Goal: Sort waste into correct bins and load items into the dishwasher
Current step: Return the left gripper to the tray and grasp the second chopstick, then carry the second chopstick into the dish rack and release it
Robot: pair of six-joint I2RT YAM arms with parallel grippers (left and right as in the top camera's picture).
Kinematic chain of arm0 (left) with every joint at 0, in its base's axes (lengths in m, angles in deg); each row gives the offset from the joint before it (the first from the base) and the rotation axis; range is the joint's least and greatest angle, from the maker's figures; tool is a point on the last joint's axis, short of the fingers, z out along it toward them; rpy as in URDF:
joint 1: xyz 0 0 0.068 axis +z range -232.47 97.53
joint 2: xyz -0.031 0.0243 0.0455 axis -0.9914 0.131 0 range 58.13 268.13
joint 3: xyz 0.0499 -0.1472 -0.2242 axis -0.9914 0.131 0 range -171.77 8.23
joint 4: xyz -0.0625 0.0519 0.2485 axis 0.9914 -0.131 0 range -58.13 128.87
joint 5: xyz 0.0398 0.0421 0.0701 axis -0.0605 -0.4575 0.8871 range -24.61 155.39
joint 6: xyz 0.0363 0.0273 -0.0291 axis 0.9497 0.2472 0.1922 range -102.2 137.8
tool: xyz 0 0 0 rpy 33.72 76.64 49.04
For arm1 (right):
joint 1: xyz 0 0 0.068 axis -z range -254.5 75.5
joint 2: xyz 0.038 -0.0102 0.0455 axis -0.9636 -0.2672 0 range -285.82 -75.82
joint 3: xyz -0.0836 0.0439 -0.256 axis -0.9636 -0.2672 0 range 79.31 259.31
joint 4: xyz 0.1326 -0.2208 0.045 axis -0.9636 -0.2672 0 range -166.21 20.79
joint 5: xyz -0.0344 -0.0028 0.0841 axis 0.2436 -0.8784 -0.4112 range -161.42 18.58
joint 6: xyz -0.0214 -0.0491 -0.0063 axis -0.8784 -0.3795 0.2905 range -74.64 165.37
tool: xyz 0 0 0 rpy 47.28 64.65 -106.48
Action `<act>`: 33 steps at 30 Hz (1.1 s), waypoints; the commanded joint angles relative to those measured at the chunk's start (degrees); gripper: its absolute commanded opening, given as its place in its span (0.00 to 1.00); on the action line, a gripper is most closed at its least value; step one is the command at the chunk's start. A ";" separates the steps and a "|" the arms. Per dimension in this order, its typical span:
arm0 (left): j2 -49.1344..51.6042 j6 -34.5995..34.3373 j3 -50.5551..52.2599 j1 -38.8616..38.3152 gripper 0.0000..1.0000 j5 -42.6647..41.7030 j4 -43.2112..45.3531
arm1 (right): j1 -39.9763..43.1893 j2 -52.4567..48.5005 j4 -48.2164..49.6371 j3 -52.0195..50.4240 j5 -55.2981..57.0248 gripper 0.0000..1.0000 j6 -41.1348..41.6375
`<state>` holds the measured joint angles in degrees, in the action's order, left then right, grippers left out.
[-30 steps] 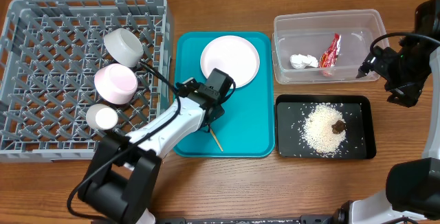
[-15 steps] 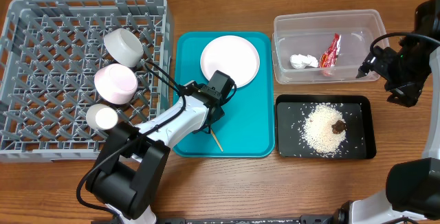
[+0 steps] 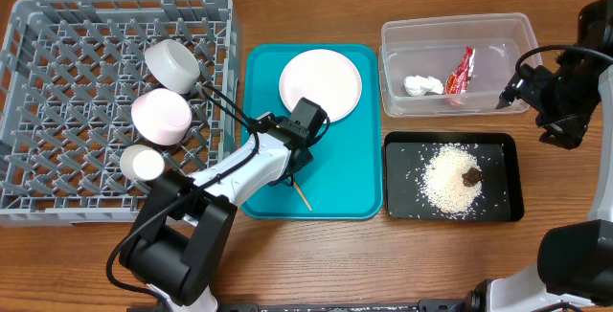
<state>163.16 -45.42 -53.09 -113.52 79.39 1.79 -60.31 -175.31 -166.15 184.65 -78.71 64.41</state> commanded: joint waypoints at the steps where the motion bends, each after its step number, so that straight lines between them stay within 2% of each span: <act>1: 1.07 2.80 -1.20 0.09 0.04 -1.84 -1.16 | 0.02 1.75 0.17 0.74 -0.28 0.91 -0.39; 7: -3.30 11.13 -6.71 0.33 0.04 -1.38 -5.62 | 0.02 1.75 0.17 0.74 -0.28 0.91 -0.42; 14: -10.40 26.75 -13.25 0.76 0.04 1.49 -10.75 | 0.02 1.75 0.20 0.74 -0.28 0.91 -0.42; 18: -14.51 37.51 -15.69 4.70 0.04 1.66 -13.14 | 0.02 1.75 0.20 0.74 -0.28 0.91 -0.42; 26: -17.18 48.72 -16.35 16.81 0.04 1.18 -13.90 | 0.02 1.75 0.44 0.74 -0.28 0.91 -0.39; 33: -16.00 51.78 -16.33 24.39 0.04 0.74 -12.96 | 0.02 1.75 0.46 0.76 -0.28 0.91 -0.39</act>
<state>146.81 2.12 -68.43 -90.81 79.80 -11.67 -60.28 -175.31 -166.00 184.65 -78.71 64.41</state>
